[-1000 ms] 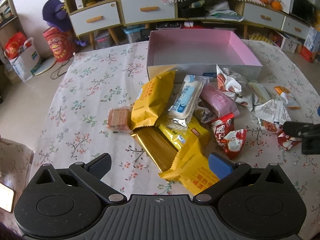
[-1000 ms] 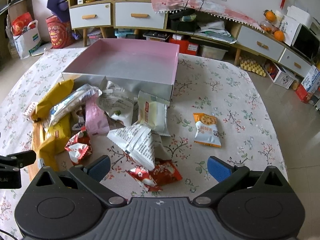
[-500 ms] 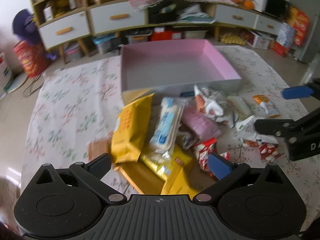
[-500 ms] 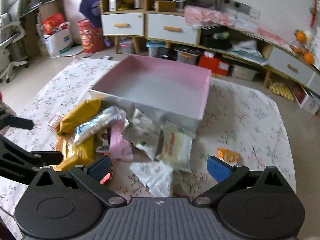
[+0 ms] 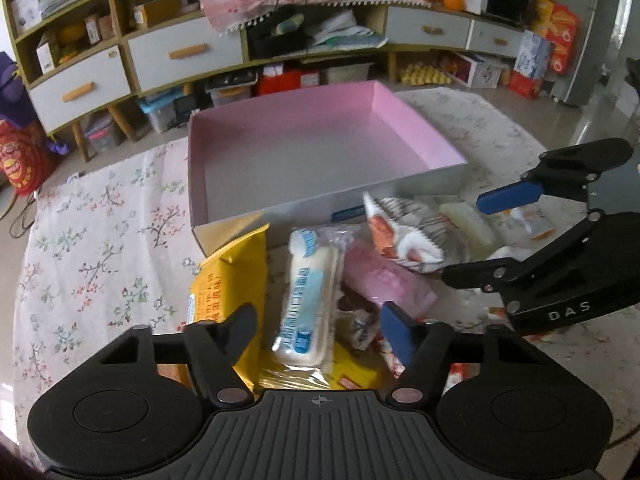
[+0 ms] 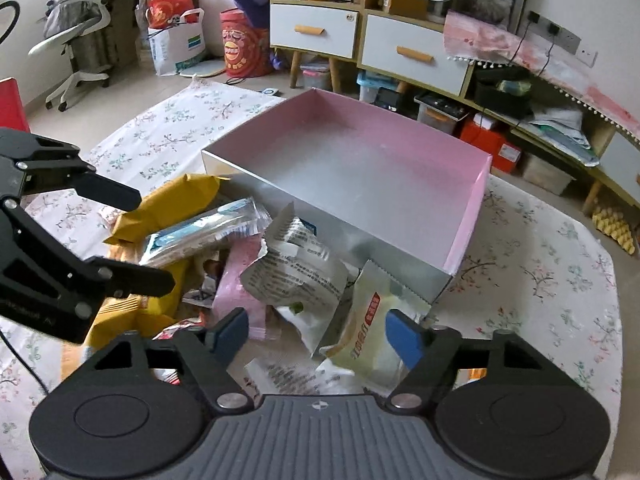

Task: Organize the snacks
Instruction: 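Grasp the white-and-blue wrapped bar with the left gripper while the right gripper grasps a white paper packet, then carry both snacks into the pink box and open both grippers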

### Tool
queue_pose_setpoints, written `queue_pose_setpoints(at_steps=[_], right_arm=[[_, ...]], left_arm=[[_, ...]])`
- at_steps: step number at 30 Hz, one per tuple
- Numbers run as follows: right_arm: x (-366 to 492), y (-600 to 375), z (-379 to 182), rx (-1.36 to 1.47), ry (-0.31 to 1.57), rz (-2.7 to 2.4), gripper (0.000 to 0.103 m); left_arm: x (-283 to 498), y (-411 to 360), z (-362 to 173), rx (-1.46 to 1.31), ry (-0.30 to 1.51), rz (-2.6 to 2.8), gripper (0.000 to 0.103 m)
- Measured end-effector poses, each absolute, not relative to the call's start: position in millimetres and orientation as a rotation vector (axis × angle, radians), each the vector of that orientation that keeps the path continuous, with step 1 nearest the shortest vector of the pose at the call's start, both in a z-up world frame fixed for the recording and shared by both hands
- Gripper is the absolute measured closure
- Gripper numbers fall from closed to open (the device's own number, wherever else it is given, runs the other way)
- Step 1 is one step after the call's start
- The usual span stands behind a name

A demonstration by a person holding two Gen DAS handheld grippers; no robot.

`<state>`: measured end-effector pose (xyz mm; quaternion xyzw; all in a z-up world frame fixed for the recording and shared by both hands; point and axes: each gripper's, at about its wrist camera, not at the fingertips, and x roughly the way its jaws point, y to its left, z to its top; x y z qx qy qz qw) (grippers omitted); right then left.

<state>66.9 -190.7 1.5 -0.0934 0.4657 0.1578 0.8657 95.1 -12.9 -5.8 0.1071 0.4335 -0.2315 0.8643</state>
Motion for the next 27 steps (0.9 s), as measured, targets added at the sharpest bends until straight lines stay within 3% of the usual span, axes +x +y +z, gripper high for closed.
queue_pose_setpoints(at_steps=[10,20,23,27], right_arm=[[82.1,-184.0,-15.5,-0.205,0.956,0.374,0.061],[85.7,-183.5,-19.3,-0.169,0.937,0.378,0.068],[84.2,-181.9,-19.1,-0.176,0.929,0.376,0.077],[85.0,-182.2,-18.4,-0.158,0.928,0.358,0.079]], left_arm=[[112.2,-11.1,-23.7,0.191,0.967,-0.485,0.064],[116.4,-10.1,-25.7,0.172,0.955,-0.445,0.076],[115.9,-8.7,-24.3,0.166,0.947,-0.429,0.081],[113.5,-6.8,-19.8,0.155,0.932,-0.419,0.085]])
